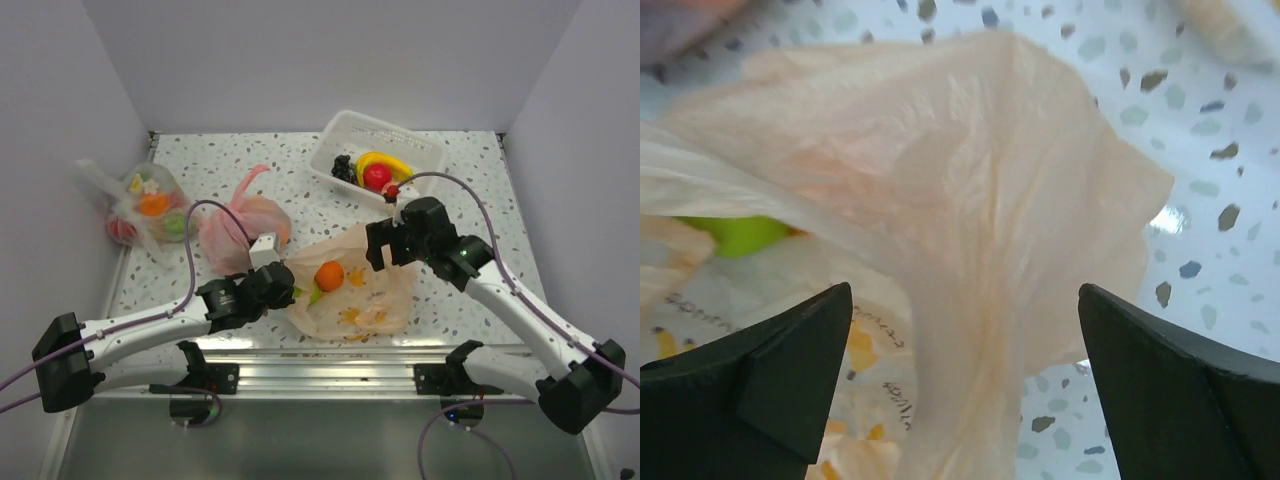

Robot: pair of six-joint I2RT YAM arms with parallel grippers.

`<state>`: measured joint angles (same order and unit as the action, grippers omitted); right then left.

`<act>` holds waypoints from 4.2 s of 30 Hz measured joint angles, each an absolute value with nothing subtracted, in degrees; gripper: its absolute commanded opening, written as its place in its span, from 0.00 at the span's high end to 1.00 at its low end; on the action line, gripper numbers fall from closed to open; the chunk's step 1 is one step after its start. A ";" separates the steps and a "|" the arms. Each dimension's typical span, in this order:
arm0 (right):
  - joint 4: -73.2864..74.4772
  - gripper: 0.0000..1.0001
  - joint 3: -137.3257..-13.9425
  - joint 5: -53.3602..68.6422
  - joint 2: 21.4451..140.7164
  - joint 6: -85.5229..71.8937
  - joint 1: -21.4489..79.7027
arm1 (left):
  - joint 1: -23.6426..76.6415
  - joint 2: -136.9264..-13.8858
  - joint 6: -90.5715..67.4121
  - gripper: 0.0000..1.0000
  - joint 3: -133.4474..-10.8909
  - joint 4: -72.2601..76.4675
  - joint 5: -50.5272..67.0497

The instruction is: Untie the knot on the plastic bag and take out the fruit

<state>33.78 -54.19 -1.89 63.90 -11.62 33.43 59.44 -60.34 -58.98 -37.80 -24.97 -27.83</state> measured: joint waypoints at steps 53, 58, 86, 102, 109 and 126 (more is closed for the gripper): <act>-19.03 0.15 -33.45 -11.03 86.24 -42.02 49.10 | 59.70 -65.67 -58.98 0.99 -39.64 -24.47 -23.14; -21.37 0.41 -32.32 -11.03 86.61 -41.82 49.10 | 59.70 -65.67 -59.00 1.00 -39.64 -24.51 -23.16; 22.33 0.63 -53.54 -5.65 55.40 -19.20 49.01 | 59.70 -65.87 -58.28 0.99 -44.03 -29.28 -27.73; 20.29 0.57 -69.60 -11.38 80.97 -14.35 23.53 | 59.70 -63.48 -57.95 0.99 -42.50 -29.50 -27.70; 15.29 0.51 -81.71 -15.27 99.77 -16.51 15.33 | 59.70 -62.52 -57.98 0.99 -42.09 -29.43 -27.70; 18.13 0.01 -97.80 -18.41 114.06 -17.02 11.99 | 59.70 -62.13 -57.98 0.99 -40.40 -29.45 -27.73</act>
